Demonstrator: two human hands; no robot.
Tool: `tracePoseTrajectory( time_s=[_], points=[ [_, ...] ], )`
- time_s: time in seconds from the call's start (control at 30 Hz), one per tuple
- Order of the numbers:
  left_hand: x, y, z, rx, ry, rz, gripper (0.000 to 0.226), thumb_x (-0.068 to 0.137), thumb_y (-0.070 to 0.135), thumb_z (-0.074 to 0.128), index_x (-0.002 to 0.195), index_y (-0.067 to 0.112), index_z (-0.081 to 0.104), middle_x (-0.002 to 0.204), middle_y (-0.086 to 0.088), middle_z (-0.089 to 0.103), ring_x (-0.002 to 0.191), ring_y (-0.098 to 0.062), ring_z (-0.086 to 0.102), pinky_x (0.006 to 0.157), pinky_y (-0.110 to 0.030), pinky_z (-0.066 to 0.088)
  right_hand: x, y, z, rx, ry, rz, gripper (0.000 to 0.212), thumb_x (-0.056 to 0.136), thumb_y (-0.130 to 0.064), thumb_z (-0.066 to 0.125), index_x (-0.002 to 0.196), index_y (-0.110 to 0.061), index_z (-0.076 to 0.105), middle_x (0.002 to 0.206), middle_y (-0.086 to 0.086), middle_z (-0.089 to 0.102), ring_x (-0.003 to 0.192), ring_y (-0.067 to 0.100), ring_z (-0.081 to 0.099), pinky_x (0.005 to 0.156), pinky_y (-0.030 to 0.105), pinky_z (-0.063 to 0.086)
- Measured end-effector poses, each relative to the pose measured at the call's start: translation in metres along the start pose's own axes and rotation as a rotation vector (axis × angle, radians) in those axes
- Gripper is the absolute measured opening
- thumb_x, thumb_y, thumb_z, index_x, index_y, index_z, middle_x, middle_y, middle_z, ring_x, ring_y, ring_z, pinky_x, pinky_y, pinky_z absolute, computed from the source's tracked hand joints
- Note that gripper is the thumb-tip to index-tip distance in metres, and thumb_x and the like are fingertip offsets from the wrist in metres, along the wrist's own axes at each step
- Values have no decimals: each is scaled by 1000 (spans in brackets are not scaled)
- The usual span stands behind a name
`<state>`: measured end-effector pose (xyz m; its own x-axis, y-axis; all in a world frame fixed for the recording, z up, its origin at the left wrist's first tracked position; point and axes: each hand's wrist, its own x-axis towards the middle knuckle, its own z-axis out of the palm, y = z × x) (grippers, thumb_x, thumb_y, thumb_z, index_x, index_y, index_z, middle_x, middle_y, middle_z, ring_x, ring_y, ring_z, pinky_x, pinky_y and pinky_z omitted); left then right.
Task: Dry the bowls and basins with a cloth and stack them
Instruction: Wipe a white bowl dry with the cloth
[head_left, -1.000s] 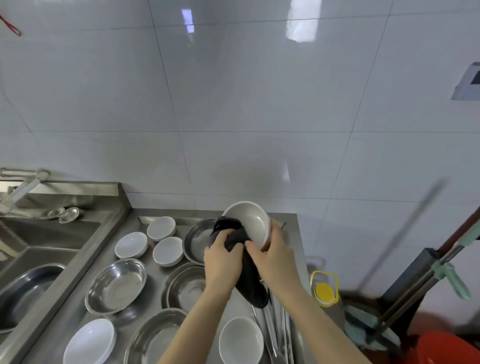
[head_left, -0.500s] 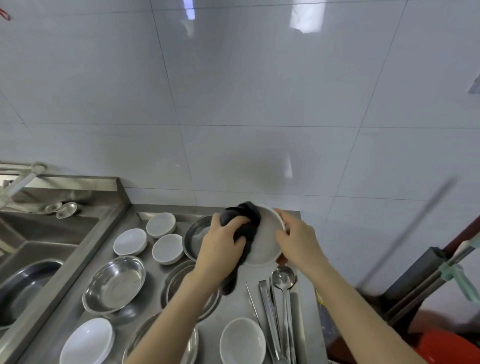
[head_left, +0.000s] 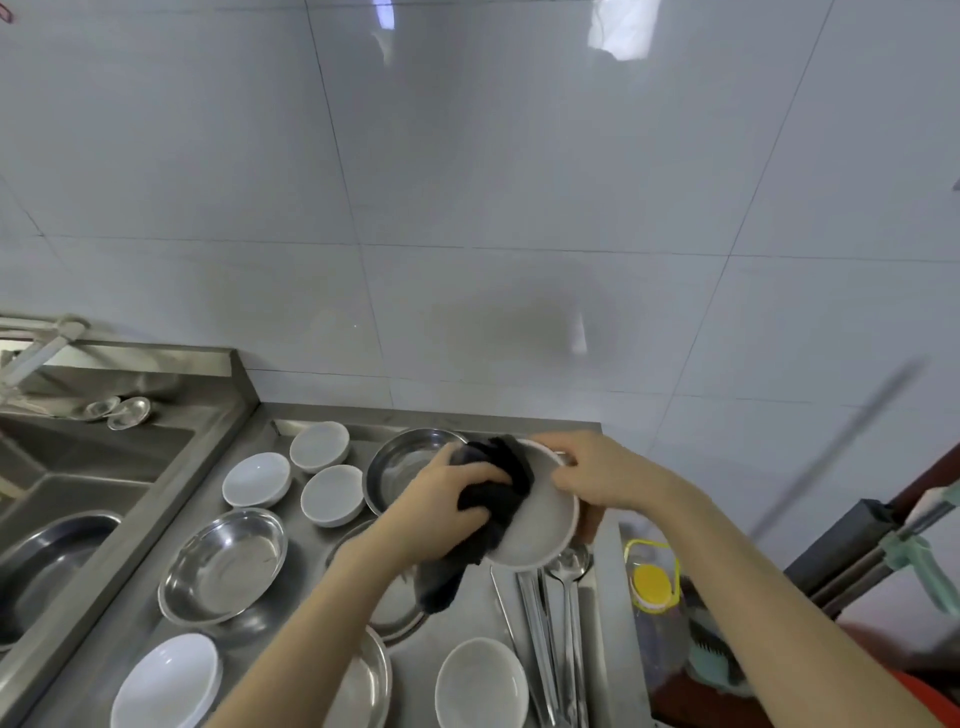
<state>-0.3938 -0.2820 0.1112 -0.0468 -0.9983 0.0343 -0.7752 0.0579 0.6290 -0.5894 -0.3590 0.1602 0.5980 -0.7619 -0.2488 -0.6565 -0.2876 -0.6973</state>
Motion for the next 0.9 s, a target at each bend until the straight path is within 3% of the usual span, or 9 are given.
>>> tracePoseTrajectory(
  time_s=[0.13,0.3,0.37,0.47,0.57,0.7,0.77,0.83,0.9],
  points=[
    [8,-6,9,-58,259,-160,44,80,14,60,116,39,63,118,2,51,100,-10,43,90,-19,31,6,-2,15,155,280,22,45,97,-20,51,139,-36,51,81,0,68,55,26,69,49,33,58],
    [0,10,33,-479,504,-382,32,83,9,57,100,36,62,101,4,66,96,-15,58,71,-17,40,2,-6,70,369,416,41,57,95,-28,57,147,-35,34,85,-3,62,68,15,67,52,27,57],
    [-1,16,43,-530,496,-439,32,85,12,56,104,37,62,105,2,65,93,-11,57,73,-18,40,2,-6,83,338,487,55,64,93,-20,55,149,-36,29,89,-3,62,71,10,63,61,26,56],
    [-4,13,49,-335,438,-432,39,85,13,55,117,34,59,116,-5,56,86,-3,45,83,-23,35,2,1,79,365,496,88,61,90,-4,43,139,-40,40,84,4,66,56,21,67,56,33,58],
    [-5,4,29,-101,318,-237,44,84,10,57,121,33,60,120,-2,45,93,-17,50,87,-19,34,-4,6,54,288,328,60,63,86,4,37,128,-43,48,83,6,69,50,26,70,49,32,57],
    [1,-7,5,139,38,13,45,82,12,57,117,40,62,117,4,40,100,-24,57,92,-32,46,-3,9,32,111,160,-8,72,81,6,37,128,-47,53,112,4,69,72,32,73,62,32,60],
    [5,-3,5,99,185,-32,43,85,13,57,118,40,61,119,4,40,98,-25,55,88,-27,42,-1,6,36,146,306,-10,70,85,5,38,131,-45,53,108,5,70,69,30,71,56,14,53],
    [8,10,15,10,385,-164,42,87,13,55,122,36,59,122,1,40,96,-26,53,85,-23,35,2,-1,47,297,477,48,66,88,3,36,133,-42,53,94,5,65,53,22,68,49,18,52],
    [9,26,32,-202,509,-334,41,85,11,55,121,30,59,121,-2,44,93,-24,53,87,-25,38,8,-6,62,374,632,99,65,88,3,37,134,-39,52,88,5,62,51,13,63,52,25,51]
  ],
)
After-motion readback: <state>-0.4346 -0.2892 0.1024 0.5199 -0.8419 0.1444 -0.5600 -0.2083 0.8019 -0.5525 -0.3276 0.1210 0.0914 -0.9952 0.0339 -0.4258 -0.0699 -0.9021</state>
